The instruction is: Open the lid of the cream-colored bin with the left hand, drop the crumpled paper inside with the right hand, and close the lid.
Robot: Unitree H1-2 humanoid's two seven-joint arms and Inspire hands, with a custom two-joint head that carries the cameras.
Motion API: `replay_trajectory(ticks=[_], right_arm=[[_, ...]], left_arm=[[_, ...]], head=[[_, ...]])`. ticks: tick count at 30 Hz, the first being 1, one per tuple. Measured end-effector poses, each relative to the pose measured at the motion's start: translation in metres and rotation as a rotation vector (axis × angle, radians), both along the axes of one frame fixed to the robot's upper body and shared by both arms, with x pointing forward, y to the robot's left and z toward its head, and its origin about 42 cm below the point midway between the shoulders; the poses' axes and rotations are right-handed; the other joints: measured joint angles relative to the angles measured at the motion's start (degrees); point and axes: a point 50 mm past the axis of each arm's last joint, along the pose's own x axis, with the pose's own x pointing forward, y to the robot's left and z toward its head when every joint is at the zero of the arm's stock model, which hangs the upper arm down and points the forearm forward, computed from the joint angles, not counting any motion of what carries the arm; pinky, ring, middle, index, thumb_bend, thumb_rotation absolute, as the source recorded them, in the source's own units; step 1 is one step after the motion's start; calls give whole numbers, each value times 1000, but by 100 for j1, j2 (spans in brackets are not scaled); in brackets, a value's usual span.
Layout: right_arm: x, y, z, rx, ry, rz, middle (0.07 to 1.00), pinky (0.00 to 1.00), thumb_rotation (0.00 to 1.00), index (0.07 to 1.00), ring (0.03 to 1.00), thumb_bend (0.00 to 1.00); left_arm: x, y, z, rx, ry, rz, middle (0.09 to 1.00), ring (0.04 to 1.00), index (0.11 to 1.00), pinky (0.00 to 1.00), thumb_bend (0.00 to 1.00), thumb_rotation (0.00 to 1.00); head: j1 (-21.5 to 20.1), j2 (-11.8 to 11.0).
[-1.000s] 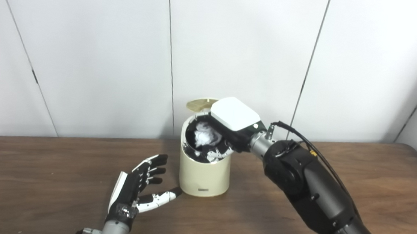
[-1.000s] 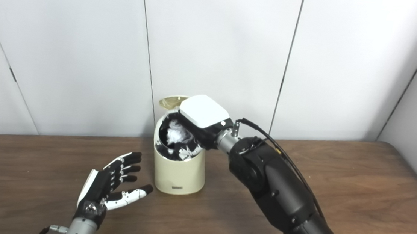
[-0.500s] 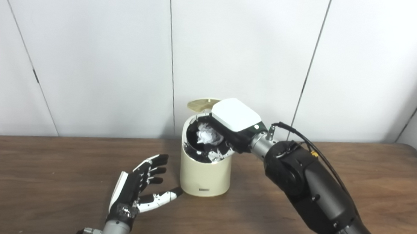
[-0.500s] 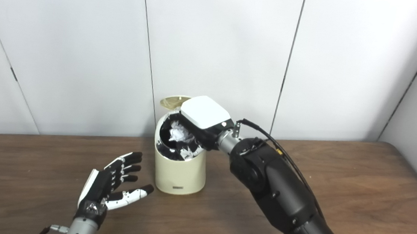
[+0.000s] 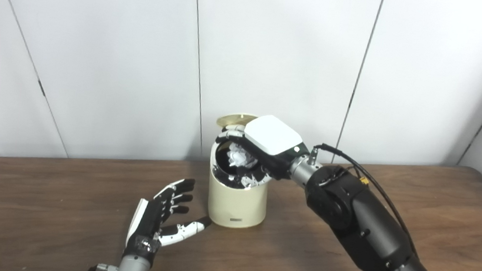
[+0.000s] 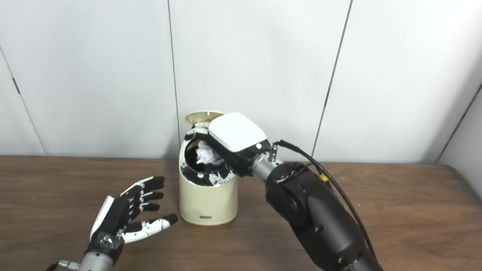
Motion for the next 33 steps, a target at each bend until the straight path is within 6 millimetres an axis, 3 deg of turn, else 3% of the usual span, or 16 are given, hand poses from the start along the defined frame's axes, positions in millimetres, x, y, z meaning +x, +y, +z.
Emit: replay_trajectory(ticks=[15,33], right_arm=[[-1,-1,-3,15,-23,1,873,509,53,806,719,870],[-4,-13,6,-18,-38,-21,960,622,80,884,828,892]], left_arm=[[0,0,0,0,0,-1,830,795,839,738,741,87],[0,-2,-2,5,5,-4,830,793,836,721,735,89]], head=[[9,0],[26,0]])
